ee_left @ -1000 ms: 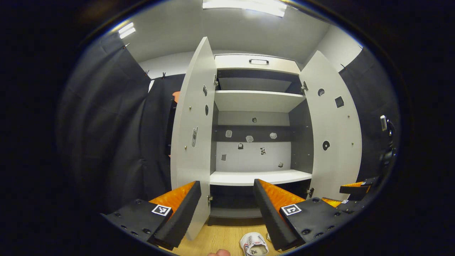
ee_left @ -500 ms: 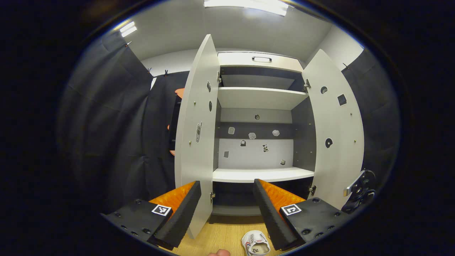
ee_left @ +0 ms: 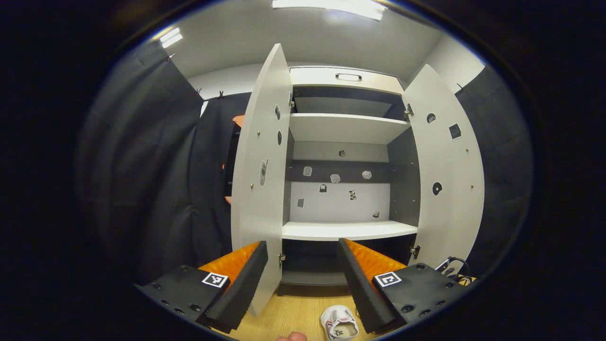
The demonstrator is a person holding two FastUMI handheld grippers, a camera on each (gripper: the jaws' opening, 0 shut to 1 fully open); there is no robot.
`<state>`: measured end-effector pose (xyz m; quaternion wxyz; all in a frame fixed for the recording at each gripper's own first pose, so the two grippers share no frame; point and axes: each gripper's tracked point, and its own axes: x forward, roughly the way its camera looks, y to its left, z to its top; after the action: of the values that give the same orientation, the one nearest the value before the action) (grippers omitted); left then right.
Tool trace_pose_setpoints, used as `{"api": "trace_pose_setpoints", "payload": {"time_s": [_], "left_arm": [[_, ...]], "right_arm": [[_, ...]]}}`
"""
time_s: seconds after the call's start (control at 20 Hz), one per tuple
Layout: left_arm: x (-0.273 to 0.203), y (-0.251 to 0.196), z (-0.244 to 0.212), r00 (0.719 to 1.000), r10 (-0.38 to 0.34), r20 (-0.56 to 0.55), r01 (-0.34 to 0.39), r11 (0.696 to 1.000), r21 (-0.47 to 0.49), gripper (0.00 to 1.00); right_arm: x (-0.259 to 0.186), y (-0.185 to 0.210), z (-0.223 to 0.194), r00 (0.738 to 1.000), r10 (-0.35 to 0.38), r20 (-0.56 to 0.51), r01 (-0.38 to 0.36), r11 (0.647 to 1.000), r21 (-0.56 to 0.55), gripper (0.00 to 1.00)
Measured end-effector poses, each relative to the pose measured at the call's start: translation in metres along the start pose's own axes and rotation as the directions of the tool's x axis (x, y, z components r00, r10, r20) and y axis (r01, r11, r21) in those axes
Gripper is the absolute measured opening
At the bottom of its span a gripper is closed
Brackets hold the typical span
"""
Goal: Grab one shoe with the right hand and put it into the shoe cabinet, grab the other shoe with the left hand and put it into the shoe cabinet; then close the right door with the right hand and the left door with the left hand.
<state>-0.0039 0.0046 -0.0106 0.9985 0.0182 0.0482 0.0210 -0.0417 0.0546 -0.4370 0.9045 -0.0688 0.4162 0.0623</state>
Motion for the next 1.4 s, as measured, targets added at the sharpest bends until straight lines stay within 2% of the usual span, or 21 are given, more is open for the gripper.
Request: {"api": "trace_pose_setpoints", "payload": {"time_s": [0.3, 0.4, 0.5, 0.65, 0.75, 0.9, 1.0, 1.25, 1.4], "left_arm": [[-0.001, 0.003, -0.003, 0.999, 0.031, -0.03, -0.031, 1.0, 0.006, 0.96], [-0.001, 0.005, -0.004, 0.998, 0.048, -0.036, -0.047, 0.999, 0.012, 0.96], [-0.002, 0.005, -0.005, 0.997, 0.061, -0.049, -0.06, 0.998, 0.013, 0.96], [-0.002, 0.006, -0.008, 0.995, 0.072, -0.072, -0.071, 0.997, 0.014, 0.96], [-0.003, 0.005, -0.007, 0.994, 0.074, -0.08, -0.073, 0.997, 0.016, 0.99], [-0.001, 0.002, -0.008, 0.995, 0.058, -0.087, -0.056, 0.998, 0.032, 0.94], [0.001, -0.003, -0.01, 0.995, 0.052, -0.088, -0.048, 0.998, 0.041, 0.96], [0.001, -0.014, -0.013, 0.995, 0.03, -0.09, -0.029, 0.999, 0.019, 0.96], [0.003, -0.017, -0.013, 0.996, 0.018, -0.087, -0.018, 1.0, 0.006, 0.96]], "right_arm": [[0.032, -0.004, 0.009, 1.0, 0.022, 0.013, -0.022, 0.997, 0.068, 0.86], [0.038, 0.004, 0.007, 0.999, 0.042, 0.009, -0.042, 0.997, 0.069, 0.77], [0.039, 0.015, 0.007, 0.997, 0.071, 0.024, -0.072, 0.996, 0.056, 0.61], [0.046, 0.001, 0.004, 0.999, -0.028, 0.041, 0.027, 0.999, 0.03, 0.23], [0.044, -0.001, 0.005, 0.998, -0.014, 0.064, 0.009, 0.997, 0.08, 0.02], [0.044, -0.003, 0.007, 0.998, -0.001, 0.058, -0.007, 0.99, 0.14, 0.0], [0.038, -0.006, 0.013, 0.998, -0.015, 0.065, 0.005, 0.989, 0.146, 0.0], [0.004, -0.011, 0.051, 0.988, -0.028, 0.153, -0.004, 0.979, 0.206, 0.0], [-0.016, -0.017, 0.074, 0.98, -0.049, 0.192, 0.01, 0.98, 0.2, 0.0]]}}
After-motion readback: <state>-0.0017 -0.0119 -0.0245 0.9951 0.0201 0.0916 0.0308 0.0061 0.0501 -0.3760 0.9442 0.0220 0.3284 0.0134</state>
